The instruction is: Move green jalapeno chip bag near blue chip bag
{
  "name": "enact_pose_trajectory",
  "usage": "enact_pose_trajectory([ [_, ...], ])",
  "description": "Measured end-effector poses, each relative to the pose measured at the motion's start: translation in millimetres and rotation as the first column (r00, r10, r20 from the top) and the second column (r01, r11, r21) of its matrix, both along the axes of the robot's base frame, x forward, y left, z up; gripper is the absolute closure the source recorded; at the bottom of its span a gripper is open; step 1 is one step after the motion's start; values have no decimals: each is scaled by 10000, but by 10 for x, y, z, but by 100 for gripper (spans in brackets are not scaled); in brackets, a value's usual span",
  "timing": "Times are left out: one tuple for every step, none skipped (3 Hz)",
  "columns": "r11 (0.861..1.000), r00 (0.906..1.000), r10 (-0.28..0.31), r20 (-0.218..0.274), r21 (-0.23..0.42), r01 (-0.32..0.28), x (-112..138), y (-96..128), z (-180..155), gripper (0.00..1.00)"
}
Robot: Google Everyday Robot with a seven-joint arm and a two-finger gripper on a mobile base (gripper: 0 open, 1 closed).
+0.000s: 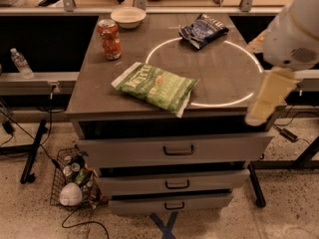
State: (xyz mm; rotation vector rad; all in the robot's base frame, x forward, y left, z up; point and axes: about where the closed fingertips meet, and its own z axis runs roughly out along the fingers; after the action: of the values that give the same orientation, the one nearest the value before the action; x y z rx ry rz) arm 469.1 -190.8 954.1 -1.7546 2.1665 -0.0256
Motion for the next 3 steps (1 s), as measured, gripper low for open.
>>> enact_pose_trajectory([
  [9965,9986,522,44,658,-524,323,266,-248,0],
  [9821,9928,1170,248,1454,-1194,704,576,-484,0],
  [9674,9895,1425,254,2079,-1446,997,771,-706,0],
])
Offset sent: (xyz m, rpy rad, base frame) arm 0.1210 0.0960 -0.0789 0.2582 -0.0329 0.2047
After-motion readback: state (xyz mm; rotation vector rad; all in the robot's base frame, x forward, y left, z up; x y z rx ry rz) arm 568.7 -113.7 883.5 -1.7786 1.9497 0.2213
